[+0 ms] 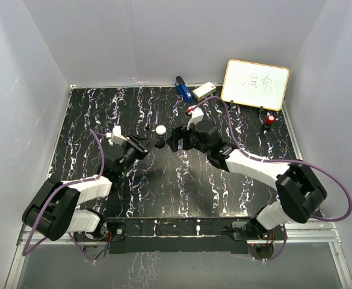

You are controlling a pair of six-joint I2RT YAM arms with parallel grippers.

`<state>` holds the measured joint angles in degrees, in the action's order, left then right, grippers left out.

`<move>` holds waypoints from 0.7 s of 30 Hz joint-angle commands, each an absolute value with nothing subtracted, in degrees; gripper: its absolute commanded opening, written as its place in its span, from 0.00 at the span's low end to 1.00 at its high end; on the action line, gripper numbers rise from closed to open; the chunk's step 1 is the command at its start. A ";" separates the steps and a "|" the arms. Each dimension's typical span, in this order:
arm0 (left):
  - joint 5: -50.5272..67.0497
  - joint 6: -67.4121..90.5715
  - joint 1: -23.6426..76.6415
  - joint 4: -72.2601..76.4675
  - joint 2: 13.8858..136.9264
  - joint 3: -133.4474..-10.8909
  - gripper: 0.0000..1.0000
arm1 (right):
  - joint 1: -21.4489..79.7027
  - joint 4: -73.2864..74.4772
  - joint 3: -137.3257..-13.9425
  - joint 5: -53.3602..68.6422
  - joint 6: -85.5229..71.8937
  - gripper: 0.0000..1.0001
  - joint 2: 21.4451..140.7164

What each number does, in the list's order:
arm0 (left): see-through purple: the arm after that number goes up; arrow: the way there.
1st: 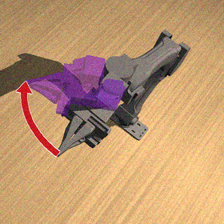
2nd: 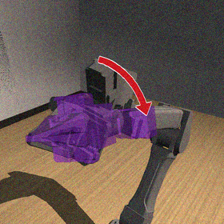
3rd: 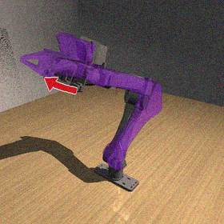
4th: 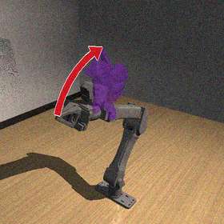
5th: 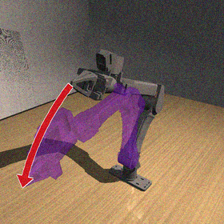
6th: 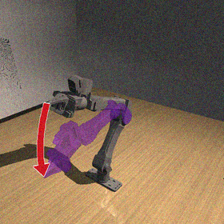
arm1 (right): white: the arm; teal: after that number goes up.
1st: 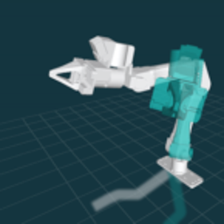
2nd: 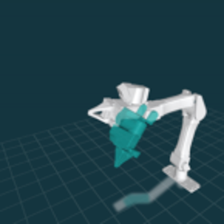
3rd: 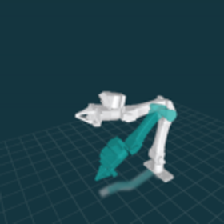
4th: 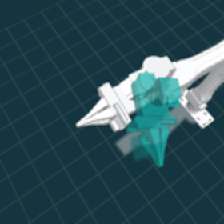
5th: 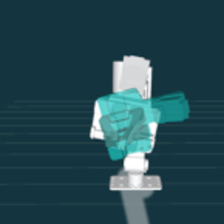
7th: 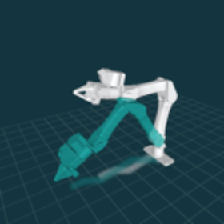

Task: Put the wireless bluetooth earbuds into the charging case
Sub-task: Open the charging case.

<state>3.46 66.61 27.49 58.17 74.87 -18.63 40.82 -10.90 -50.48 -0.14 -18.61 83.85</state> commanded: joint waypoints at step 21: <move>1.80 65.33 27.24 56.49 69.05 -17.90 0.00 | 43.86 -17.43 -56.28 -0.04 -20.07 0.84 92.96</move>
<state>3.31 66.46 27.49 56.53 72.55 -18.63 43.57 -13.41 -52.88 1.06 -19.88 93.30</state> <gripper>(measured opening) 0.242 0.843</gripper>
